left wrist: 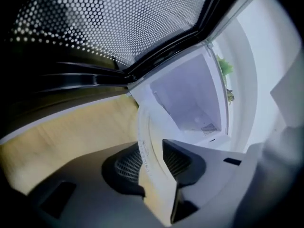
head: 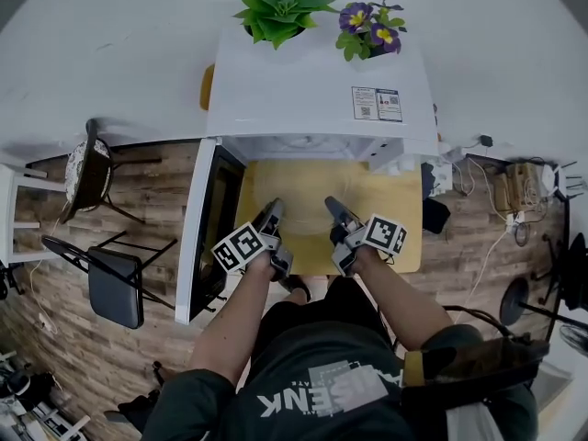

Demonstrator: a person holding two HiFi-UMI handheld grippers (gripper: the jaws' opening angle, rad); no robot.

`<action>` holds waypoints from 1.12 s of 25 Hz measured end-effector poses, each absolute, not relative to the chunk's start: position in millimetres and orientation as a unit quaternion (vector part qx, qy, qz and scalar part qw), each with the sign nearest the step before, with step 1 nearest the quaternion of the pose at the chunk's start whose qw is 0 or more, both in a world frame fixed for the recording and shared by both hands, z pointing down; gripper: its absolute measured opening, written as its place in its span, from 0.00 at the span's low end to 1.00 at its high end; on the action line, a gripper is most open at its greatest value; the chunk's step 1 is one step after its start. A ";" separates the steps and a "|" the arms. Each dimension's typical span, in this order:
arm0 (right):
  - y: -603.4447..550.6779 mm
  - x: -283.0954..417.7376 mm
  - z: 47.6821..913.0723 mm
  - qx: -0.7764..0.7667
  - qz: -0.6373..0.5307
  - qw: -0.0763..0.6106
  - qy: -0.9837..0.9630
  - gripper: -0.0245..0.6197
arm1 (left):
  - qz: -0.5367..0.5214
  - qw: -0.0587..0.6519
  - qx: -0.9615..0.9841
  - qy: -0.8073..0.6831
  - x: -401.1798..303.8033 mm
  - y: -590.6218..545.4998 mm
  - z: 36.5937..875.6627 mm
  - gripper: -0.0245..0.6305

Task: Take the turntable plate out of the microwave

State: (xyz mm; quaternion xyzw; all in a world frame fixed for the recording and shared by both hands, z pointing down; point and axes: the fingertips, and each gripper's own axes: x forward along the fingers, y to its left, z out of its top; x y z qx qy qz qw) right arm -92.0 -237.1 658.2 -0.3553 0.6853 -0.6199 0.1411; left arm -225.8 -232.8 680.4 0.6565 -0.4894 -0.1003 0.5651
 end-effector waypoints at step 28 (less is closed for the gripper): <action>-165.4 -71.3 556.7 -0.306 -0.573 0.133 0.749 0.15 | -0.123 0.487 0.725 -0.471 -202.7 -144.2 575.8 0.22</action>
